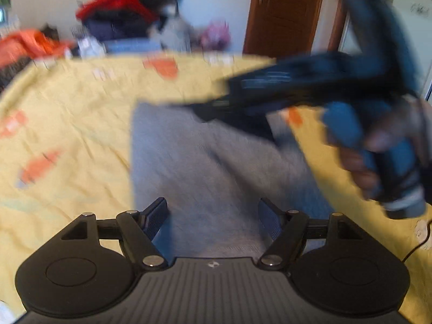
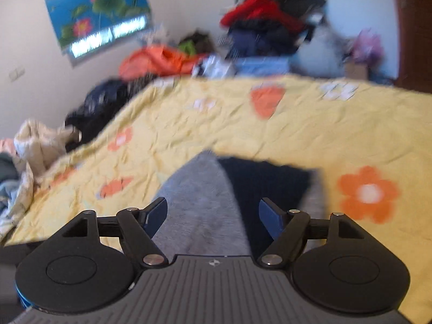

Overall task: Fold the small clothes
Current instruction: 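Lay the folded sweater down, open both tools and pull them back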

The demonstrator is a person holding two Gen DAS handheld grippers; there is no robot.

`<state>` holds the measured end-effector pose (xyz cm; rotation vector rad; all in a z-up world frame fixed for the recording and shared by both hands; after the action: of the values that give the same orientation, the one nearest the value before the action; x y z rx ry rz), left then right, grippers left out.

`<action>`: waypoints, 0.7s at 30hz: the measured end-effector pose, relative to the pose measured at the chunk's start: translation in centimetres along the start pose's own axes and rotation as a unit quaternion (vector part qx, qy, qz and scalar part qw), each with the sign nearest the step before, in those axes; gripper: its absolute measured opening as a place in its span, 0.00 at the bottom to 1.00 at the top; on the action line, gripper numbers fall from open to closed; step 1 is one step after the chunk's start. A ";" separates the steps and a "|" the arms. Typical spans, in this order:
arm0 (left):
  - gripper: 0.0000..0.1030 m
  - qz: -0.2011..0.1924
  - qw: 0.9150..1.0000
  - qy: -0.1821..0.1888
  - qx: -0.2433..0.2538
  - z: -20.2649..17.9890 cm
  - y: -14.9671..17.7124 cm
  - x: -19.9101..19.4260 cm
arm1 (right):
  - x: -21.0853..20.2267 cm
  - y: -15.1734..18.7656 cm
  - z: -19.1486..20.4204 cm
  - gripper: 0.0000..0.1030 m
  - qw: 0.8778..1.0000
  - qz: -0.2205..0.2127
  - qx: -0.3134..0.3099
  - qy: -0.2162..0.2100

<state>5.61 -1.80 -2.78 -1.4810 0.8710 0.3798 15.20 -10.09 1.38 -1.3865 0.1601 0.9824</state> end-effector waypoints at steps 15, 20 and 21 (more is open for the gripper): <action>0.77 -0.005 1.000 0.000 0.030 -2.2 3.6 -0.6 | 2.0 0.9 -0.9 0.67 0.997 0.001 0.008 0.070; 0.86 -0.012 0.998 -0.019 0.065 -2.3 5.0 0.2 | -1.3 6.6 1.6 0.81 1.000 0.008 0.015 0.006; 0.86 -0.010 0.997 -0.024 0.075 -2.6 5.0 0.4 | -0.3 8.1 0.5 0.81 0.999 0.031 0.020 0.022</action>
<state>1.61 -3.88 -6.21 -1.3354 0.8277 0.3265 9.44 -10.80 -4.33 -1.3739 0.2568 0.9953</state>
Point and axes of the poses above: each gripper's, at about its wrist camera, not at the fingertips, and x roughly the way its jaws point, z to its left, y to its underside, the point moved 9 cm from there along x, roughly the way its jaws point, and after that the axes turned 2 degrees about y, right-handed, at the moved point
